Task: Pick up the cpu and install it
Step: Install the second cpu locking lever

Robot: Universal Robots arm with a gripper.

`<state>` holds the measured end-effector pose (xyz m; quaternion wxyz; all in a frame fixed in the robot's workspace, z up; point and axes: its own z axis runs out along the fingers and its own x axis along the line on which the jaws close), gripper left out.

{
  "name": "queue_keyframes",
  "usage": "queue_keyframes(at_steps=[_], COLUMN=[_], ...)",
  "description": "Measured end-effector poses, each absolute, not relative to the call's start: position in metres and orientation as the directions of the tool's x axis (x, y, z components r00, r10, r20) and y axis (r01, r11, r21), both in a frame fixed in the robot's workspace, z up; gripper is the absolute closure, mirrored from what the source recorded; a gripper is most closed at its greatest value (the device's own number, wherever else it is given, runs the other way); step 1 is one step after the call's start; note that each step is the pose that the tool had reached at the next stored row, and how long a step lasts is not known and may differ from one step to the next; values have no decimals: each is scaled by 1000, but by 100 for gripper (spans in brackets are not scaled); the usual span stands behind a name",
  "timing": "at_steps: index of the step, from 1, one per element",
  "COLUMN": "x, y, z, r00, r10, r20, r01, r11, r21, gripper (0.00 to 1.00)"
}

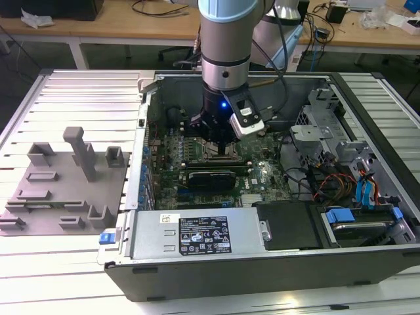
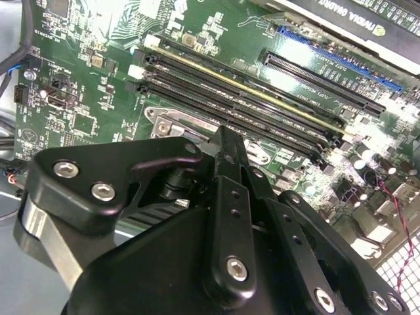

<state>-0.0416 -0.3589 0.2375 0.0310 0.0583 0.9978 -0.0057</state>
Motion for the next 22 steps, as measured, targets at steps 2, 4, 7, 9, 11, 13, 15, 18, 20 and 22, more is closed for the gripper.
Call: queue_keyframes(at_steps=[2, 4, 7, 9, 11, 13, 15, 18, 20, 22], x=[-42, -42, -45, -47, -49, -51, -53, -56, -59, -61], y=[-359, -359, -359, -359, -360, -360, -360, -360, -360, -360], z=[237, 235, 234, 233, 232, 230, 229, 227, 224, 224], r00=[-991, -991, -991, -991, -991, -991, -991, -991, -991, -991], r10=[116, 116, 116, 117, 117, 117, 117, 118, 118, 118], r20=[-62, -62, -62, -61, -61, -60, -60, -60, -60, -59], r01=[117, 117, 117, 117, 117, 117, 117, 117, 117, 117], r11=[993, 993, 993, 993, 993, 993, 993, 993, 993, 993], r21=[-7, -5, -1, 2, 6, 13, 16, 21, 26, 28], gripper=[89, 89, 89, 89, 89, 89, 89, 89, 89, 89])
